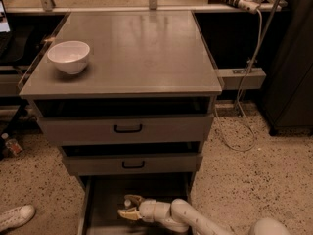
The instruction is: Pick water bottle from bottom drawer and place on counter
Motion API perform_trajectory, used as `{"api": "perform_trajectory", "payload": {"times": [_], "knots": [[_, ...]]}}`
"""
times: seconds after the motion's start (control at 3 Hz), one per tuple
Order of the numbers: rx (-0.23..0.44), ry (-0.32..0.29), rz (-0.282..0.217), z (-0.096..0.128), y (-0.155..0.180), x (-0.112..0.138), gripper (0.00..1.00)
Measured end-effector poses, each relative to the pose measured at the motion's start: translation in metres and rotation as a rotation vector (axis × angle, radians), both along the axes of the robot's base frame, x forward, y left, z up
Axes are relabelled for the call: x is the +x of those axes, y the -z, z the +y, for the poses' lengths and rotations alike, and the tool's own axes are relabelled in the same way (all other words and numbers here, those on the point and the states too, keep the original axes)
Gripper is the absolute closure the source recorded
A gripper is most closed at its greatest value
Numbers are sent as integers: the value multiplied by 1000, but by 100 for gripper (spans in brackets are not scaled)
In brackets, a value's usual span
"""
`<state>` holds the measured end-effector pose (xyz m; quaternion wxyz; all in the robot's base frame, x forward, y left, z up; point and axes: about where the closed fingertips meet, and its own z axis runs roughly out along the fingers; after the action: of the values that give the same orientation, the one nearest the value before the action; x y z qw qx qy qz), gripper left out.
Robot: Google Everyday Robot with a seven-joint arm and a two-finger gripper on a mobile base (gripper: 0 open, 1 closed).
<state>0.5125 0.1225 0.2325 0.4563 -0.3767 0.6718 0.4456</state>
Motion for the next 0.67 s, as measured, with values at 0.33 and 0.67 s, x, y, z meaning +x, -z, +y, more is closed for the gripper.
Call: {"api": "perform_trajectory", "payload": {"times": [0.33, 0.67], "knots": [[0, 0, 0, 0, 0, 0, 89], [0, 0, 0, 0, 0, 0, 100]]}}
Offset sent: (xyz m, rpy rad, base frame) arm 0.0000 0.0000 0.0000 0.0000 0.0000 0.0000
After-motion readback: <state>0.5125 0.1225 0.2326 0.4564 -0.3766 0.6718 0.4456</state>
